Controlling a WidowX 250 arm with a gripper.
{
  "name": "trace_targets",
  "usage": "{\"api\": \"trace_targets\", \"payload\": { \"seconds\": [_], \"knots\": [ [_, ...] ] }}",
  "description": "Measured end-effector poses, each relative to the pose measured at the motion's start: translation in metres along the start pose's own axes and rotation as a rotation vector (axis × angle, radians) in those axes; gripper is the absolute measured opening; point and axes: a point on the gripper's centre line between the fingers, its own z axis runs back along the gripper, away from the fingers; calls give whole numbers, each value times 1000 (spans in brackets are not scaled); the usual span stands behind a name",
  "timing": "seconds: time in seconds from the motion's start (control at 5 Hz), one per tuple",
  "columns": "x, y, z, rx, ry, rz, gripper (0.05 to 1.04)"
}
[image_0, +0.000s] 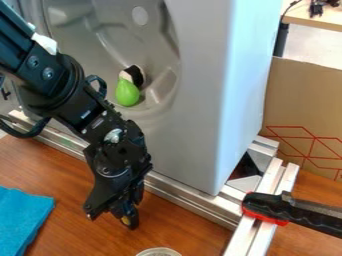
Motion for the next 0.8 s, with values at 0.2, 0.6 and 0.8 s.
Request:
{"api": "trace_targets", "payload": {
  "seconds": [0.2,0.6,0.8],
  "knots": [
    [-2,0,0,4,17,6,332],
    [42,-2,22,-13,-56,65,332],
    [83,6,28,-6,-92,130,332]
  ]
}}
